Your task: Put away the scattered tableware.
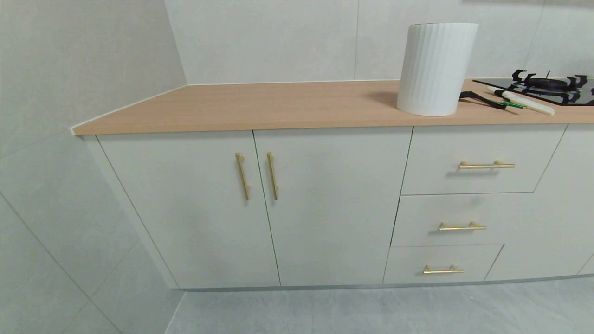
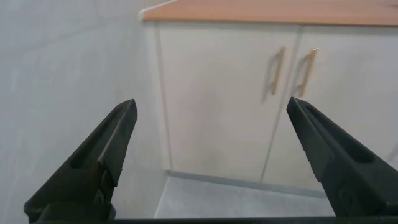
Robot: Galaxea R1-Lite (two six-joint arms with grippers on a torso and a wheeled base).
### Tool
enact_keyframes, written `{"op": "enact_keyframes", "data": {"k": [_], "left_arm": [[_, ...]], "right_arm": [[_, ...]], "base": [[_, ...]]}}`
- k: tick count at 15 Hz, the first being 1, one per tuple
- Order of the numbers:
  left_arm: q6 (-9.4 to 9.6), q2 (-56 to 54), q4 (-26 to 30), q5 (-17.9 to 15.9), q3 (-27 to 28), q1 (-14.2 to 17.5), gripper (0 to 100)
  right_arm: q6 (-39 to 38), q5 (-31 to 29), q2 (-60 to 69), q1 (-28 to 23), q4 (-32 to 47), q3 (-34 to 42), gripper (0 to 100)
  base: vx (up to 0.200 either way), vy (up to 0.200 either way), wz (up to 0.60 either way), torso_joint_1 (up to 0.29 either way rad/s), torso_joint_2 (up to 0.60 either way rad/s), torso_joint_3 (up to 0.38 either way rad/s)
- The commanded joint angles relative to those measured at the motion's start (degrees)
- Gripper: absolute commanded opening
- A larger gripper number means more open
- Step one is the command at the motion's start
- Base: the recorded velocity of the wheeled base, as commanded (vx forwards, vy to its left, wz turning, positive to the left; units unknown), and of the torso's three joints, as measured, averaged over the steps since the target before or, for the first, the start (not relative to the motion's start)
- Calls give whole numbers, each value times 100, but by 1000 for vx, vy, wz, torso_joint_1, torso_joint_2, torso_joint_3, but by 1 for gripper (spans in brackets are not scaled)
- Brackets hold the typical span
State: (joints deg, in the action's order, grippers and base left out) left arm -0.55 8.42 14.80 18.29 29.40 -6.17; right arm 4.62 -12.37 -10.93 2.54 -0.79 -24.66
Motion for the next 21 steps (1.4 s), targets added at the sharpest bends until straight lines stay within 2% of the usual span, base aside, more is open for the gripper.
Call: {"op": "enact_keyframes", "data": {"k": [1, 2, 3, 5, 7, 9, 11, 12, 14, 17, 19, 21], "left_arm": [[-147, -447, 5, -62, -198, 397, 100], [-68, -675, 23, -211, -268, 520, 100], [99, -842, 49, -326, -365, 608, 100], [72, -842, 41, -264, -479, 608, 100], [81, -842, -74, -308, -989, 608, 100], [108, -842, -707, -677, -1692, 608, 100], [116, -842, -1533, -1046, -2387, 608, 100], [116, -842, -1735, -1231, -2642, 608, 100], [108, -842, -1963, -1416, -2932, 608, 100], [99, -842, -1823, -1670, -2940, 608, 100], [116, -842, -1506, -1749, -2940, 608, 100], [108, -842, -1506, -1793, -2940, 608, 100]], "right_arm": [[39, 200, 812, -227, 264, 40, 100], [39, 367, 1023, -245, 457, 58, 100], [21, 411, 1093, -245, 554, 84, 100], [-40, 429, 1093, -245, 554, 304, 100], [-31, 490, 1093, -245, 554, 937, 100], [-23, 692, 1093, -245, 466, 1649, 100], [-5, 1088, 1093, -245, -26, 2202, 100], [-5, 1369, 1093, -245, -132, 2343, 100], [-31, 1545, 1093, -245, -149, 2449, 100], [-40, 1554, 1093, -245, 132, 2457, 100], [-75, 1571, 1093, -245, 132, 2457, 100], [-93, 1571, 1093, -245, 132, 2457, 100]], "base": [[0, 0, 0, 0, 0, 0], [0, 0, 0, 0, 0, 0], [0, 0, 0, 0, 0, 0], [0, 0, 0, 0, 0, 0], [0, 0, 0, 0, 0, 0], [0, 0, 0, 0, 0, 0], [0, 0, 0, 0, 0, 0], [0, 0, 0, 0, 0, 0], [0, 0, 0, 0, 0, 0], [0, 0, 0, 0, 0, 0], [0, 0, 0, 0, 0, 0], [0, 0, 0, 0, 0, 0]]}}
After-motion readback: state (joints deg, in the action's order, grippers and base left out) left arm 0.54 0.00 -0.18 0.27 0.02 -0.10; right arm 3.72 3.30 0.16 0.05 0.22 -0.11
